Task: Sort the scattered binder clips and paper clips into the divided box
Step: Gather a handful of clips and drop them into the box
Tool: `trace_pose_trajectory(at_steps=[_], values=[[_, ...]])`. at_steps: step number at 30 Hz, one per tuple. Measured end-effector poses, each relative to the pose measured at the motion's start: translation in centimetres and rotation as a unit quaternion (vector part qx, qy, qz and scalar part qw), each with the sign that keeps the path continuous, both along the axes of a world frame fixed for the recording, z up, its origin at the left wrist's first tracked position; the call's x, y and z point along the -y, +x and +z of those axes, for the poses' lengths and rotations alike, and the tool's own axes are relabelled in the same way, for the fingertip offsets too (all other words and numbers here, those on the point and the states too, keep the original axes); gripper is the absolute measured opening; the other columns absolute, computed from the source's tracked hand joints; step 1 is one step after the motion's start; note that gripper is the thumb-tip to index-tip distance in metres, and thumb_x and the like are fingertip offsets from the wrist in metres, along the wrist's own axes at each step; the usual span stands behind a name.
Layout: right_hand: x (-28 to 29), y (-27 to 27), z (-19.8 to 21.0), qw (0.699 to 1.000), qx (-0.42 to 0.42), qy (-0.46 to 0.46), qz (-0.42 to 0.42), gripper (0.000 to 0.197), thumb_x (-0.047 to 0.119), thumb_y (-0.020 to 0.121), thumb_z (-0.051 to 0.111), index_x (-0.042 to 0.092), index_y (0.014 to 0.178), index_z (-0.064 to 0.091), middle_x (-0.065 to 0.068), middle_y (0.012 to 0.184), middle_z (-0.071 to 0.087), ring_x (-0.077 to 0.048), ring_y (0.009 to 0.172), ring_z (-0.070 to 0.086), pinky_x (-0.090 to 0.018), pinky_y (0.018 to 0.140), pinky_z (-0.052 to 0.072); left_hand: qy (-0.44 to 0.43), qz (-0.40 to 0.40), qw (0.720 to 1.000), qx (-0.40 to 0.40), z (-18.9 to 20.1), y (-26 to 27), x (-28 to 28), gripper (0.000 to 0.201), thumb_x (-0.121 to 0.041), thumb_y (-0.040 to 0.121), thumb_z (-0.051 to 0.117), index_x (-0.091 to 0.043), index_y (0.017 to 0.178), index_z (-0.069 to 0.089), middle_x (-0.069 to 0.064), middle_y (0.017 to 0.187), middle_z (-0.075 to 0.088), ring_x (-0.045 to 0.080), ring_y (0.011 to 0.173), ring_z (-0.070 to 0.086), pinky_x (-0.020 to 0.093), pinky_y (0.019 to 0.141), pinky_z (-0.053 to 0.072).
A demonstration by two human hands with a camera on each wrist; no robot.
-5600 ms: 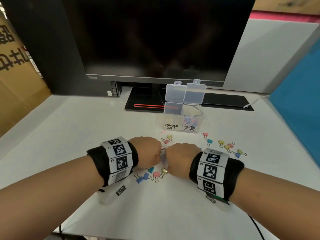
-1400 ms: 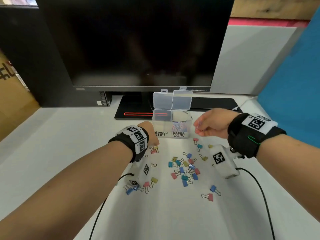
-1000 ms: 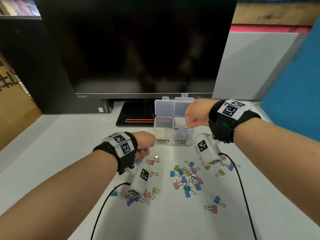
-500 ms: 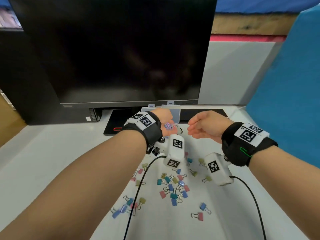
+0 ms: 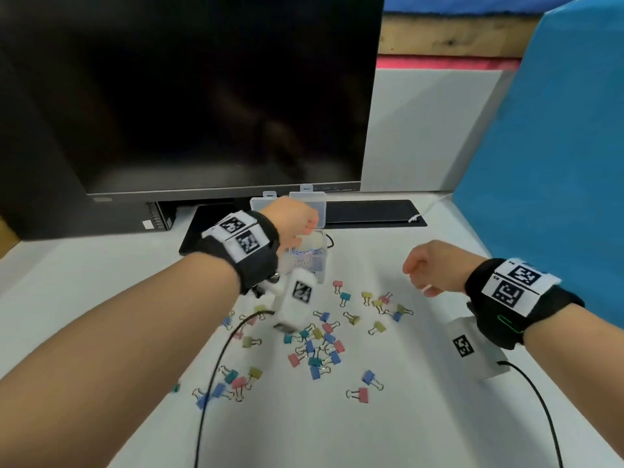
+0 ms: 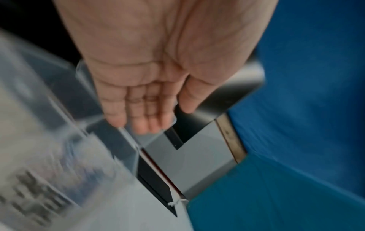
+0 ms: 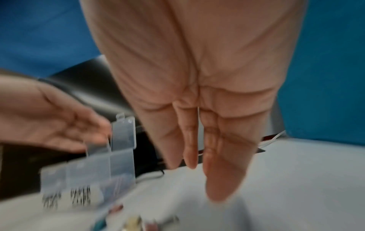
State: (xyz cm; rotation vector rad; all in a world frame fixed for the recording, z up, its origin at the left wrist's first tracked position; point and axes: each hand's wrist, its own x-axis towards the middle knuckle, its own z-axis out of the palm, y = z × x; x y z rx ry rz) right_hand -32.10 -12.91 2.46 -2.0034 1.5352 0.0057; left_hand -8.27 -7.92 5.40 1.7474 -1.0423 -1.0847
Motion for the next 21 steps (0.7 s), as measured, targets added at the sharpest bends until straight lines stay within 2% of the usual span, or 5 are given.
trace_pose_trajectory(at_steps=[3, 7, 14, 18, 21], values=[[-1.2, -0.4, -0.9, 0.994, -0.09, 0.054, 0.041, 0.061, 0.016, 0.076, 0.072, 0.02, 0.13, 0.045, -0.008, 0.111, 0.056, -0.027, 0.072, 0.065, -0.044, 0.08, 0.059, -0.082, -0.051, 0.984, 0.153, -0.1, 2.1, -4.1, 0.014, -0.016, 0.092, 0.057, -0.006, 0.089, 0.067, 0.003, 0.092, 0.066, 0.015, 0.084, 0.059, 0.035, 0.086, 0.052], [-2.8, 0.7, -1.9, 0.987, -0.116, 0.08, 0.08, 0.088, 0.037, 0.059, 0.086, 0.028, 0.131, 0.036, -0.003, 0.101, 0.053, -0.022, 0.06, 0.058, -0.04, 0.073, 0.059, 0.002, -0.086, 0.947, 0.309, -2.3, 6.8, -9.8, 0.014, -0.024, 0.086, 0.066, -0.015, 0.098, 0.067, -0.005, 0.095, 0.065, 0.005, 0.08, 0.058, 0.022, 0.071, 0.049], [-5.8, 5.1, -2.4, 0.98, -0.13, 0.027, 0.145, 0.04, 0.018, 0.079, 0.071, 0.013, 0.11, 0.045, -0.002, 0.08, 0.055, -0.015, 0.047, 0.05, -0.027, 0.051, 0.048, 0.302, -0.108, 0.902, 0.29, -5.2, 11.6, -16.2, 0.116, -0.042, 0.044, 0.091, -0.041, 0.138, 0.025, -0.004, 0.129, 0.039, 0.019, 0.107, 0.054, 0.031, 0.076, 0.059], [-7.5, 7.4, -2.2, 0.97, -0.165, 0.0, 0.179, 0.02, 0.008, 0.087, 0.06, 0.011, 0.096, 0.042, 0.001, 0.069, 0.047, -0.013, 0.05, 0.047, -0.019, 0.049, 0.04, 0.282, -0.152, 0.871, 0.374, -6.5, 9.5, -16.3, 0.123, -0.052, 0.036, 0.088, -0.037, 0.14, 0.024, -0.003, 0.125, 0.038, 0.019, 0.109, 0.053, 0.034, 0.085, 0.057], [-8.3, 8.8, -2.3, 0.956, -0.208, -0.032, 0.203, 0.023, 0.002, 0.087, 0.059, 0.01, 0.093, 0.039, 0.003, 0.067, 0.039, -0.009, 0.053, 0.038, -0.018, 0.049, 0.035, 0.258, -0.151, 0.882, 0.363, -6.7, 8.0, -15.5, 0.1, -0.038, 0.051, 0.089, -0.029, 0.135, 0.035, -0.001, 0.119, 0.041, 0.017, 0.094, 0.063, 0.033, 0.081, 0.059]])
